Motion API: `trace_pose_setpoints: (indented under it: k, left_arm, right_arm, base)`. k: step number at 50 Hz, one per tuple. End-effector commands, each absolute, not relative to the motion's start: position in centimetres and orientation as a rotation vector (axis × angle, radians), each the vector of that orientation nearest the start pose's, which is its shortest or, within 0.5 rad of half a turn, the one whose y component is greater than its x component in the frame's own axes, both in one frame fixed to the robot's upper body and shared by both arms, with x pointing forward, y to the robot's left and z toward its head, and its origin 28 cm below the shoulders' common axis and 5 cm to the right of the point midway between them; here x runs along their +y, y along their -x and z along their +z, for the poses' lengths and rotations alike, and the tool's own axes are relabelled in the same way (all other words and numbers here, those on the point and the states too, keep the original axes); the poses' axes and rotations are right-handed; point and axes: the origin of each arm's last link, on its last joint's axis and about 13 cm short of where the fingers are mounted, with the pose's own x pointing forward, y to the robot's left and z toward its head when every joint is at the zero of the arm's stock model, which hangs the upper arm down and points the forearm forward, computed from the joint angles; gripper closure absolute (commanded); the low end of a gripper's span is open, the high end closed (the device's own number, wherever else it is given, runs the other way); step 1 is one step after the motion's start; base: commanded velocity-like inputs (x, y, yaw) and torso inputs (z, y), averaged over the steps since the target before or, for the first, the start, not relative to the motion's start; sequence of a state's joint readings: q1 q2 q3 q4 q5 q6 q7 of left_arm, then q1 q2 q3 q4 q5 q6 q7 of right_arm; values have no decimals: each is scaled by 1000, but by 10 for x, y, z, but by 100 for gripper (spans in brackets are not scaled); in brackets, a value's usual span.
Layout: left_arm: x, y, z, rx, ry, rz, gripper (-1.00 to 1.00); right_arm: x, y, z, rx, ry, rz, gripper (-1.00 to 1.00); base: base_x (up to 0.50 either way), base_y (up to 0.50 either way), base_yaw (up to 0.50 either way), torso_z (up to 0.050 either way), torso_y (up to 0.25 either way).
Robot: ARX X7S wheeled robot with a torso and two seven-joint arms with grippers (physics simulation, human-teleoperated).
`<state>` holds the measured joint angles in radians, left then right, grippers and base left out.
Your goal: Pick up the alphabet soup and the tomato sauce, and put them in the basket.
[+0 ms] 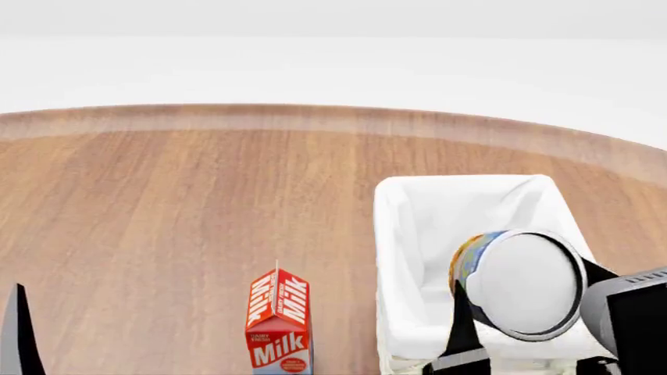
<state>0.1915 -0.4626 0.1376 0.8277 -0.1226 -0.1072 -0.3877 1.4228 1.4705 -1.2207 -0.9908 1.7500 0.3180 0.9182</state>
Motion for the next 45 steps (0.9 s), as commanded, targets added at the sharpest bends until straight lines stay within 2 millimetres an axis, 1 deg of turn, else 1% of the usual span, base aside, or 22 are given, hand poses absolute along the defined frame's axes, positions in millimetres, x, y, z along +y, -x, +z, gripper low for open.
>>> trace_pose_setpoints:
  k: [1,4,8,9,14,15,29,33,39,42,45]
  left_arm:
    - [229,-146,144,-502,-149,11,-100]
    - [229,-145,145,-502,-150,12,-100]
    - [229,-145,145,-502,-152,11,-100]
    - [229,-145,145,-503,-151,10,-100]
    - [228,-145,145,-503,-153,8,-100]
    - [229,-145,144,-500,-153,9,-100]
    - [228,-144,145,-504,-148,3,-100]
    - [228,-145,144,-502,-147,5,-100]
    - [227,-145,145,-502,-147,2,-100]
    - [227,-145,145,-502,-147,3,-100]
    - [227,-145,145,-501,-147,3,-100]
  right_arm:
    - [-146,-142,311,-96,187,152,100]
    - [-146,-149,313,-94,180,145,100]
    - [-145,-165,318,-100,177,122,100]
    - [-145,-172,320,-94,170,117,100]
    - [-144,-191,327,-110,197,69,100]
    - [-144,-200,331,-103,175,69,100]
    - [-147,-241,342,-88,139,-9,100]
    - [-147,-251,341,-72,137,-17,100]
    - [-145,-270,333,-38,108,-32,100]
    - [-145,-277,330,-34,93,-43,100]
    - [-144,-280,330,-48,79,-28,100]
  base:
    - [0,0,0,0,0]
    - [0,0,0,0,0]
    - [0,0,0,0,0]
    - [0,0,0,0,0]
    - [0,0,0,0,0]
    - [0,0,0,0,0]
    - [0,0,0,0,1]
    - [0,0,0,0,3]
    - [0,0,0,0,0]
    - [0,0,0,0,0]
    - [0,0,0,0,3]
